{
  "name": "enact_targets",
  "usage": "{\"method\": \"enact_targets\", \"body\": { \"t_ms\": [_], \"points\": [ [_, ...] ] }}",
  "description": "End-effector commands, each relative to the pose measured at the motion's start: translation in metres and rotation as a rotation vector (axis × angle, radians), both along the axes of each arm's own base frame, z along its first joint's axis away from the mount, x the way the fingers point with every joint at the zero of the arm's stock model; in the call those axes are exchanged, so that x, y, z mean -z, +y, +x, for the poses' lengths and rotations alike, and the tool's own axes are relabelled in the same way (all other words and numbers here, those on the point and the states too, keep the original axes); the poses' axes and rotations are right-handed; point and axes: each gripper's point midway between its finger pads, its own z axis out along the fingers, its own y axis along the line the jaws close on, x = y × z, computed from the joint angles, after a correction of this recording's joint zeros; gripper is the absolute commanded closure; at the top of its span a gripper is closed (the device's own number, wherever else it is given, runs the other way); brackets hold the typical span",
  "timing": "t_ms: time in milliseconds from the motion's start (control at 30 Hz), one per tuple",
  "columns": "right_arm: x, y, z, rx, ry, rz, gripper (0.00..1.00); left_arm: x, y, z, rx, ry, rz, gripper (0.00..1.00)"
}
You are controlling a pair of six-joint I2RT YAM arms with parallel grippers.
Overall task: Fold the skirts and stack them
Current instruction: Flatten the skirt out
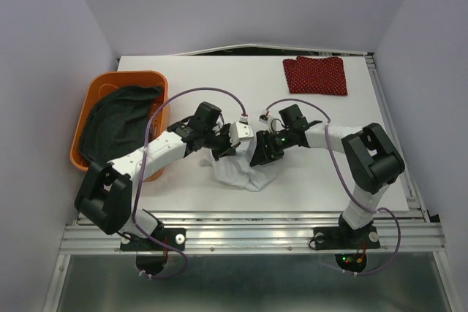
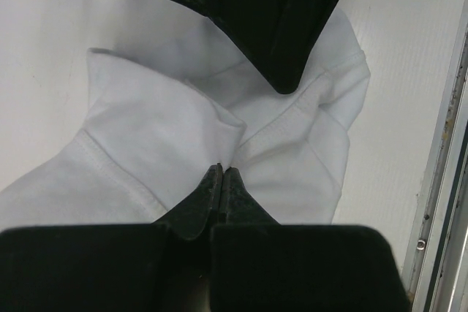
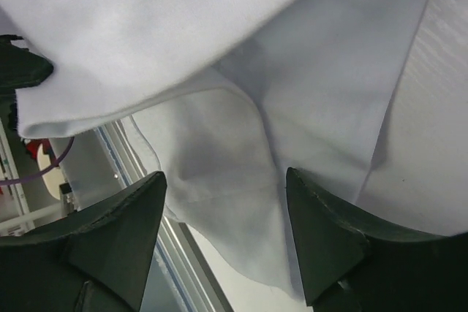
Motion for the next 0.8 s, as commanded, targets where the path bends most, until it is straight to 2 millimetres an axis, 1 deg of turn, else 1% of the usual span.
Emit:
{"method": "enact_targets", "body": {
  "t_ms": [0, 67, 100, 133, 167, 267, 333, 400, 433, 467, 500, 533, 567, 633, 700, 733, 767],
  "points": [
    [-0.025, 0.006, 0.023, 0.026, -0.149, 0.030, 0.28, -0.009, -0.002, -0.012, 0.040, 0.008, -0.035, 1.00],
    [-0.024, 0.008, 0.024, 0.011, -0.152, 0.039, 0.28, -0.007, -0.001, -0.015, 0.050, 0.010, -0.035, 1.00],
    [-0.018, 0.009, 0.022, -0.003, -0.128, 0.039, 0.29, -0.008, -0.001, -0.015, 0.044, 0.006, -0.040, 1.00],
    [-0.016, 0.009, 0.019, -0.012, -0.111, 0.042, 0.30, -0.008, -0.001, -0.014, 0.037, 0.007, -0.042, 1.00],
    [-0.014, 0.009, 0.017, -0.020, -0.097, 0.046, 0.34, -0.009, -0.001, -0.013, 0.018, 0.019, -0.051, 1.00],
    [-0.009, 0.013, 0.001, -0.062, -0.072, 0.056, 0.36, -0.014, -0.003, -0.008, -0.032, 0.067, -0.089, 1.00],
    [-0.001, 0.010, -0.007, -0.072, -0.040, 0.049, 0.38, -0.017, -0.003, -0.002, -0.064, 0.080, -0.113, 1.00],
    [0.006, 0.009, -0.018, -0.093, -0.016, 0.046, 0.45, -0.019, -0.004, -0.001, -0.093, 0.091, -0.133, 0.99],
    [0.007, 0.008, -0.019, -0.097, -0.018, 0.046, 0.56, -0.018, -0.004, -0.001, -0.104, 0.095, -0.138, 0.98],
    [0.003, 0.008, -0.020, -0.108, -0.033, 0.058, 0.63, -0.014, -0.003, -0.002, -0.132, 0.120, -0.136, 0.93],
    [0.001, 0.008, -0.021, -0.114, -0.043, 0.064, 0.74, -0.012, -0.002, -0.003, -0.147, 0.138, -0.132, 0.89],
    [0.000, 0.007, -0.023, -0.120, -0.055, 0.067, 0.99, -0.010, -0.002, -0.005, -0.154, 0.153, -0.129, 0.84],
    [-0.008, 0.006, -0.023, -0.123, -0.082, 0.077, 0.99, -0.009, -0.001, -0.005, -0.168, 0.170, -0.129, 0.79],
    [-0.013, 0.005, -0.025, -0.125, -0.106, 0.083, 0.99, -0.017, 0.000, -0.001, -0.227, 0.220, -0.165, 0.69],
    [-0.016, 0.001, -0.030, -0.124, -0.124, 0.085, 0.99, -0.039, 0.005, 0.016, -0.273, 0.246, -0.242, 0.60],
    [-0.027, 0.001, -0.030, -0.123, -0.161, 0.095, 0.99, -0.047, 0.006, 0.025, -0.296, 0.251, -0.268, 0.57],
    [-0.028, -0.001, -0.032, -0.122, -0.173, 0.093, 0.99, -0.070, 0.007, 0.043, -0.322, 0.227, -0.313, 0.55]
  ]
}}
